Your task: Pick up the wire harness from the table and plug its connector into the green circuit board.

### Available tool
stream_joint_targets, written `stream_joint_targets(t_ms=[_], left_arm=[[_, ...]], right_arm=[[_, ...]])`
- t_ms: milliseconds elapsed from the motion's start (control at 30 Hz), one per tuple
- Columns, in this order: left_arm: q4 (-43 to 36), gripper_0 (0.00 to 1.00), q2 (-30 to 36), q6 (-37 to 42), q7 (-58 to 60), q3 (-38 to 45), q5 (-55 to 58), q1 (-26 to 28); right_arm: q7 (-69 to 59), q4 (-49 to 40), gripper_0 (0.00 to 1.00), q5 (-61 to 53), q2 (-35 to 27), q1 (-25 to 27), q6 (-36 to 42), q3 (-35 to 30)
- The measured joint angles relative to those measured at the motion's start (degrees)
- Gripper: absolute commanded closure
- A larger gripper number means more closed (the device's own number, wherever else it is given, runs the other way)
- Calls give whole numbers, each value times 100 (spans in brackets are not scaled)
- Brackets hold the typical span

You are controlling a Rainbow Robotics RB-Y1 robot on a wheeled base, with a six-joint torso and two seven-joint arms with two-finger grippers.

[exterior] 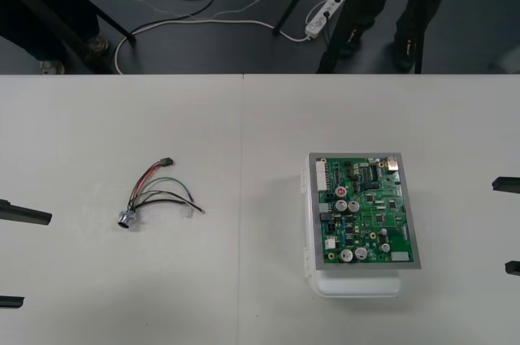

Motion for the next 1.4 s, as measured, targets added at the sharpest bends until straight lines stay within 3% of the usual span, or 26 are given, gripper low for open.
stream_joint_targets(t_ms=[233,467,700,1033,1400], left_arm=[[-548,0,8,449,1248,0,-412,321],[-1022,0,8,913,2449,0,-957,562],[-1473,0,-88,1180,2835,0,-1918,619],[-2063,0,-538,1254,5465,-396,-3583,612],[-2132,0,-1466,1072,5741,-1006,-5039,197]], right_arm=[[548,486,0,-367,0,-629,-277,859],[1060,645,0,-544,0,-941,-363,1368],[1060,647,0,-544,0,-963,-364,1402],[1065,669,0,-702,1,-1012,-429,1508],[1428,698,0,-856,2,-1095,-464,1548]])
